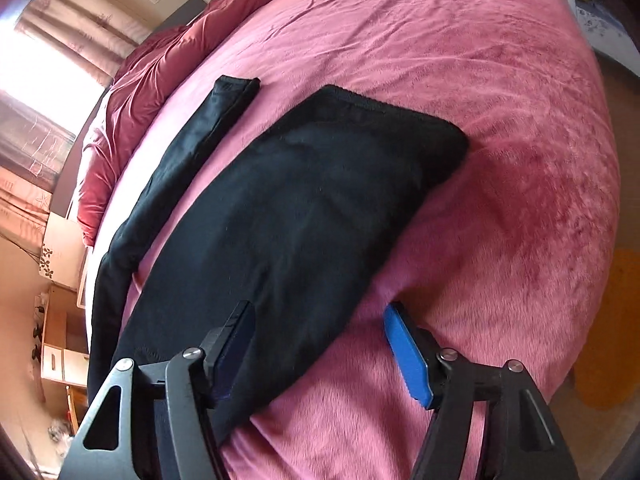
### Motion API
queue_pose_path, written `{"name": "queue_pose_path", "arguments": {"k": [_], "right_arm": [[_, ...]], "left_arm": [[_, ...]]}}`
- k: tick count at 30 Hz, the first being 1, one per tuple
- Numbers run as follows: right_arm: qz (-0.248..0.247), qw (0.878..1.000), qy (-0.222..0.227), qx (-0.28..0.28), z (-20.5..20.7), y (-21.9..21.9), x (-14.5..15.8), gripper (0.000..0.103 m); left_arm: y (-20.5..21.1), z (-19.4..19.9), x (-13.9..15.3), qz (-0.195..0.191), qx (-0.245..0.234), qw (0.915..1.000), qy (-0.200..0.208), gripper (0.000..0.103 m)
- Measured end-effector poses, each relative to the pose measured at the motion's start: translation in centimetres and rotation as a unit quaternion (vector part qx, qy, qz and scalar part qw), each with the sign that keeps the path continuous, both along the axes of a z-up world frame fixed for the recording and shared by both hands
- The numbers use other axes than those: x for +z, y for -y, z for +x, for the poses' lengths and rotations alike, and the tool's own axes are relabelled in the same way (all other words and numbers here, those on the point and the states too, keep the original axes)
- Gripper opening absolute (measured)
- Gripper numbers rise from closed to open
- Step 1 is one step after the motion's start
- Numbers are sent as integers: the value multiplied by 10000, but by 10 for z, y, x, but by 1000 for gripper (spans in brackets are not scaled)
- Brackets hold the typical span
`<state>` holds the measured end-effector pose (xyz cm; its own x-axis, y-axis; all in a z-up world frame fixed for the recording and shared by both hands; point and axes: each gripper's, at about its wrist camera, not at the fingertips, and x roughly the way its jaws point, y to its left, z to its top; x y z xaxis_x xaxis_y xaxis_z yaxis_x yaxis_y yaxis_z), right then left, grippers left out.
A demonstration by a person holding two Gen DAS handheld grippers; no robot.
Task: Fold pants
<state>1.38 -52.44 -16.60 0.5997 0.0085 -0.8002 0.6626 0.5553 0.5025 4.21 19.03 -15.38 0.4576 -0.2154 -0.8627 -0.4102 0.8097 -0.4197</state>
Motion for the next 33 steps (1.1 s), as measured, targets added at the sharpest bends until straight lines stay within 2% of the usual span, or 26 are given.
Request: {"name": "queue_pose_path", "arguments": {"k": [3,5,6,9,10,11,13,16,20,25,27,30,33], "right_arm": [[-121,9999,-3,-2,14,10,-4,67],[-184,9998,-54,-9,25,14,-1,60],[-205,9998,-84,-8,30,16,-1,51],[-221,9996,-173,37,39,25,0,21],[-202,9996,-168,77,34,26,0,16],[-213,9995,-178,116,35,27,2,15],[-448,9984,-253,239,38,25,11,14],[-706,9967,-236,320,36,28,28,13],[-932,9948,-171,375,26,32,48,13],[-1034,9936,-322,317,4,39,51,13],[-1005,9936,-408,304,-5,42,47,13],[-1037,9923,-638,242,-15,45,36,13],[-934,9922,-818,141,-24,48,21,13]], "left_arm": [[-10,2,-4,-166,266,9995,42,68],[-18,5,-6,-297,507,9983,64,66],[-22,7,-7,-333,607,9976,75,66],[-27,17,-9,-368,762,9964,54,45],[-29,20,-8,-301,773,9965,26,26],[-30,23,-7,-268,743,9969,42,16],[-30,25,1,-81,628,9979,137,8],[-32,20,20,93,467,9983,331,7],[-30,-1,44,118,320,9980,536,7],[-33,-31,56,93,249,9982,540,7],[-33,-37,51,131,163,9988,448,7],[-24,-42,34,195,-35,9998,40,7],[-17,-46,25,323,-181,9991,-204,7]]}}
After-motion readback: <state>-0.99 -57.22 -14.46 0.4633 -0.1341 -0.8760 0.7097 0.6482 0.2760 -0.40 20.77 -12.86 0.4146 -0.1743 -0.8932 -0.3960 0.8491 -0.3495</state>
